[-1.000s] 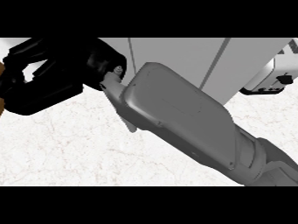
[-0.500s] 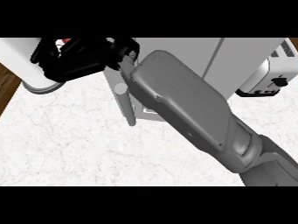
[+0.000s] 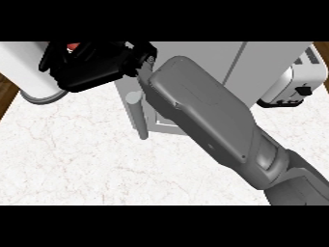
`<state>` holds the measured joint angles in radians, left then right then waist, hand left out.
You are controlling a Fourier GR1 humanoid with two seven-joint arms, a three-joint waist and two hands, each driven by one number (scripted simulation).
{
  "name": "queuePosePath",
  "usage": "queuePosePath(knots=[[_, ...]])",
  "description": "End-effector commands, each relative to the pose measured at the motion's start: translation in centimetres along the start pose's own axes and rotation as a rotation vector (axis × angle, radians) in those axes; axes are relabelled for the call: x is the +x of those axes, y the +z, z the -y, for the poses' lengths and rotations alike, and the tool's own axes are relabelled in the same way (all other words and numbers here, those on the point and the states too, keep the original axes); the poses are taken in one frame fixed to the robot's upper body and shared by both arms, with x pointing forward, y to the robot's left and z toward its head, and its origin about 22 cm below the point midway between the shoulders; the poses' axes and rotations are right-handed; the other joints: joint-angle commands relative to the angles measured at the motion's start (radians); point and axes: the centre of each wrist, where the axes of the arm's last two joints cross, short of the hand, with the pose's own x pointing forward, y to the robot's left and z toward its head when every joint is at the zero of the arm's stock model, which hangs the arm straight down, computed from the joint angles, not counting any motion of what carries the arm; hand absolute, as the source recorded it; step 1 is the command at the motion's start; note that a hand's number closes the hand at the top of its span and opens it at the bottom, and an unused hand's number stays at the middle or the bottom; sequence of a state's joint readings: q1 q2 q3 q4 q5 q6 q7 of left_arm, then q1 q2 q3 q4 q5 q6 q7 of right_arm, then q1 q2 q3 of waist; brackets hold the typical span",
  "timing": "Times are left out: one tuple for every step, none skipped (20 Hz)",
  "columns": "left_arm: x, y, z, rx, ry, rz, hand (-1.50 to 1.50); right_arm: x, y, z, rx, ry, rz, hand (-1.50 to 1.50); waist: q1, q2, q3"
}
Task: Pick up the wine, place it into the cabinet and close the cabinet
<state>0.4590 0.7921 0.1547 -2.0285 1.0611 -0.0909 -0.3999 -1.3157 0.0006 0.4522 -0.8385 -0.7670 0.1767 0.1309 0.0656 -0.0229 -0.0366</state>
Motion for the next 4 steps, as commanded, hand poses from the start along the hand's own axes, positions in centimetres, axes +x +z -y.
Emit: queuePosePath(knots=[[-0.31,-0.25,1.10,-0.021,0.037,-0.014,-1.50,-0.89,5.06,8.82,-0.360,-0.009,-0.037,1.50,-0.054,0.063,0.035],[-0.44,-0.27,1.06,-0.013,0.048,-0.015,-1.50,-1.20,5.59,9.21,-0.359,-0.013,-0.042,1.50,-0.067,0.060,0.035],[-0.66,-0.09,1.48,-0.014,0.050,-0.031,-1.50,-1.39,4.86,8.49,-0.353,-0.020,-0.045,1.50,-0.060,0.056,0.035],[-0.24,-0.71,1.46,-0.035,0.052,-0.019,-1.50,-1.50,5.13,8.79,-0.341,-0.005,-0.041,1.50,-0.063,0.064,0.035]])
